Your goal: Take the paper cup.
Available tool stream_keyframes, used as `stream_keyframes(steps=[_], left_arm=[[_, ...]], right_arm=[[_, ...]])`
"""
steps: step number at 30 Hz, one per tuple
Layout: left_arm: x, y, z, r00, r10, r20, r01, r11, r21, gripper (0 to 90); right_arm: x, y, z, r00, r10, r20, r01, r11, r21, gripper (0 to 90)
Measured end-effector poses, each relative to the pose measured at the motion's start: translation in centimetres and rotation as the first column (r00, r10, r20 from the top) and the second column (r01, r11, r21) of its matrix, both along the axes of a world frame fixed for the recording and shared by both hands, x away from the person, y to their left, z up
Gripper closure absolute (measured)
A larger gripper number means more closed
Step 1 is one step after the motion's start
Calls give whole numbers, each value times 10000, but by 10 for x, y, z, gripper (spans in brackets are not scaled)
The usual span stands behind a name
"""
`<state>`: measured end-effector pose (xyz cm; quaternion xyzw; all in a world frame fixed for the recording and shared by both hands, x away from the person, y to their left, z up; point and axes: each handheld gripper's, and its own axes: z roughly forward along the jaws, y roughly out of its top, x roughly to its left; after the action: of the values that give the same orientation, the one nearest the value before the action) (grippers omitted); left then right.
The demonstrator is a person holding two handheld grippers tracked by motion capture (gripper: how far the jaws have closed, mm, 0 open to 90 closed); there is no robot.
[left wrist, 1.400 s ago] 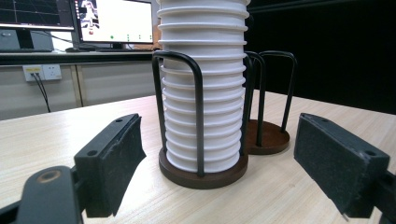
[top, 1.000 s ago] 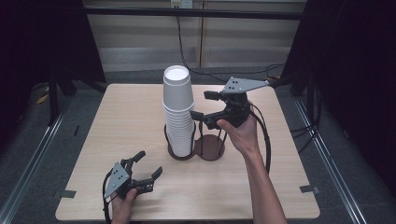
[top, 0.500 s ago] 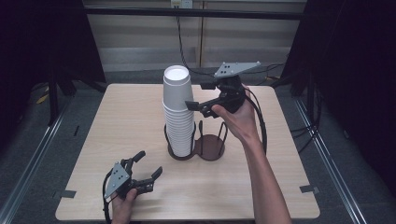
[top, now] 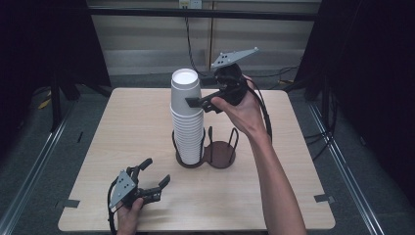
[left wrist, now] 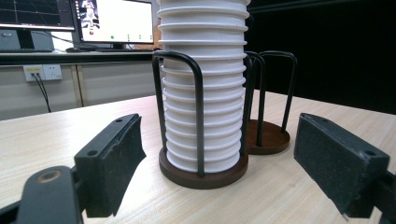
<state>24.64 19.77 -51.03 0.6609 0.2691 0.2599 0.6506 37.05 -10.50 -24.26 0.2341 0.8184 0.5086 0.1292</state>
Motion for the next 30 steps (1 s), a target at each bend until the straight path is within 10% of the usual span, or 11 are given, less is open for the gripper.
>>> stream_keyframes(steps=[30], left_arm=[[0,0,0,10000,-26,-8,26,10000,0,157]], right_arm=[[25,36,14,9959,702,-570,-764,9904,-1155,203]])
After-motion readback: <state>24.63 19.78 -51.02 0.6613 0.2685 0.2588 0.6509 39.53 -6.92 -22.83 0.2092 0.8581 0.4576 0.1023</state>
